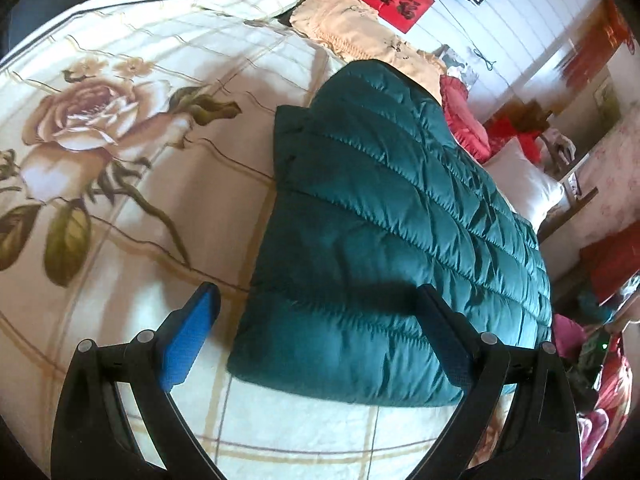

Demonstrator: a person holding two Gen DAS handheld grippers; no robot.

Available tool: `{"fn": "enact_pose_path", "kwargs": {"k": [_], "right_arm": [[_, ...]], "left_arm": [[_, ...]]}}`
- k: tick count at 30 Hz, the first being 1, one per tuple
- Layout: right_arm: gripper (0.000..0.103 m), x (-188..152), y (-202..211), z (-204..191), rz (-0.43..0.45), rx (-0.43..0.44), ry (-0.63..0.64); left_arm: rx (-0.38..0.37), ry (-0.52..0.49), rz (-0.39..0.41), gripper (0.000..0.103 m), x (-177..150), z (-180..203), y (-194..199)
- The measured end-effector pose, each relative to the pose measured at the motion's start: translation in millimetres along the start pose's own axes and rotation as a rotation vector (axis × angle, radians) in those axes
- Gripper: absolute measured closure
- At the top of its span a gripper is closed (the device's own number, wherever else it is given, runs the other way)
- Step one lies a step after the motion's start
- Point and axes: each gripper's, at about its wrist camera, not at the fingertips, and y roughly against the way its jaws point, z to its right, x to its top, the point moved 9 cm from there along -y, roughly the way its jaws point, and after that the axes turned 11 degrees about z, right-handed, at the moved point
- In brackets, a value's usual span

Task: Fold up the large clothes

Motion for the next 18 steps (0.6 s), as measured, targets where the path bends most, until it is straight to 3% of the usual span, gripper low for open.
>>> {"fn": "enact_pose_path", "kwargs": {"k": [7,18], "right_arm": [[0.000,6,-18,-12,-0.019,0.103,-0.043],[0.000,7,-29,-17,-0.037,0.112,-0.047]], "left_arm": [[-0.018,0.007,-0.032,0.004,-5,11,-18],[0.016,-0.012,-0.017,0.001,-4,12,-26]]}}
